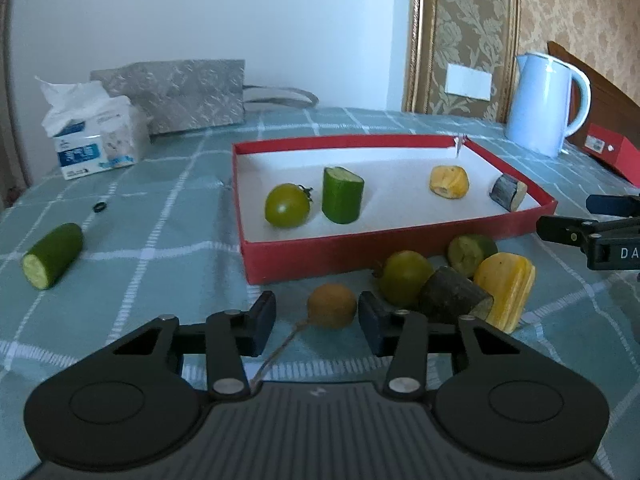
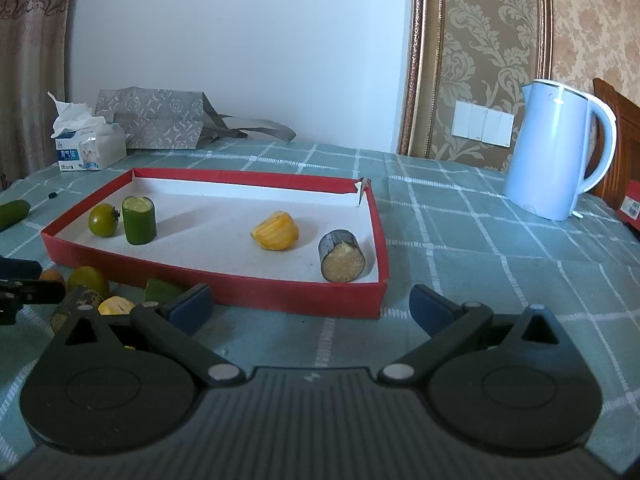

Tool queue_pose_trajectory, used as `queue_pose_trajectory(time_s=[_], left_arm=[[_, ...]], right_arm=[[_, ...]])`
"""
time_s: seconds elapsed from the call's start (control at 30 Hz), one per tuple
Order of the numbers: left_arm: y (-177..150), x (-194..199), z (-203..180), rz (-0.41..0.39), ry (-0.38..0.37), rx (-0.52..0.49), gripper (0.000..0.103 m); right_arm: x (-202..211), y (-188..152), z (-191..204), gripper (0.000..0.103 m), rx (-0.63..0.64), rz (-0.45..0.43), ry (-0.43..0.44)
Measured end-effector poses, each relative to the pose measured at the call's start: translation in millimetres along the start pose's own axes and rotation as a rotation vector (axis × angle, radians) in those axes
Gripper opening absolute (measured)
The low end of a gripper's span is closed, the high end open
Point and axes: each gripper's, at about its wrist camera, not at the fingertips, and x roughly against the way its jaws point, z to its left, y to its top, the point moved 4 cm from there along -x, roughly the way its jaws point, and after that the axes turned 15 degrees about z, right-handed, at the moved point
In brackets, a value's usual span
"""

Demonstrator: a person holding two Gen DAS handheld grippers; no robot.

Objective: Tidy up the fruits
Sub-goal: 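Move the left tool back toward the remaining produce, then grasp the small brown kiwi with the left tool while the right tool grasps the yellow pepper chunk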

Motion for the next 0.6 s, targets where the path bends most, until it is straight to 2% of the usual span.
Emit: queue_pose_trajectory(time_s=[0.1,0.17,0.23,0.27,0.5,0.6], left_arm=[[3.0,-4.8,-5.2,0.008,0.012,-0.031,0.045],[4.0,-7.6,-8.4,0.015,0.008,-0.046,0.042],[3.7,-7.4,-10.3,0.011,0.014,-0.048,0.028],[3.0,-6.8,-10.3,0.007,0.012,-0.042,0.026],[-2.6,-1.4,-7.1,-0.002,-0.006,0.024,0.026],[-4.3,0.4,-6.3,-0.005,-0.027,0.05,0.026]], right_arm=[[0.6,0.0,0.0,0.103,-0.003,0.0,0.0],[0.6,-0.2,-0.1,0.103,-0.005,0.002,0.001],[1.3,-0.2,-1.2,0.103,-0.008,-0.002,0.0],[2.1,0.0,-2.1,0.103,-0.012,-0.006,-0.003],[6.6,-2.9,-11.6,0.103,-0.051,-0.013,0.028],[12.6,-8.1,-7.8,0.103,-0.037,-0.008,0.1]])
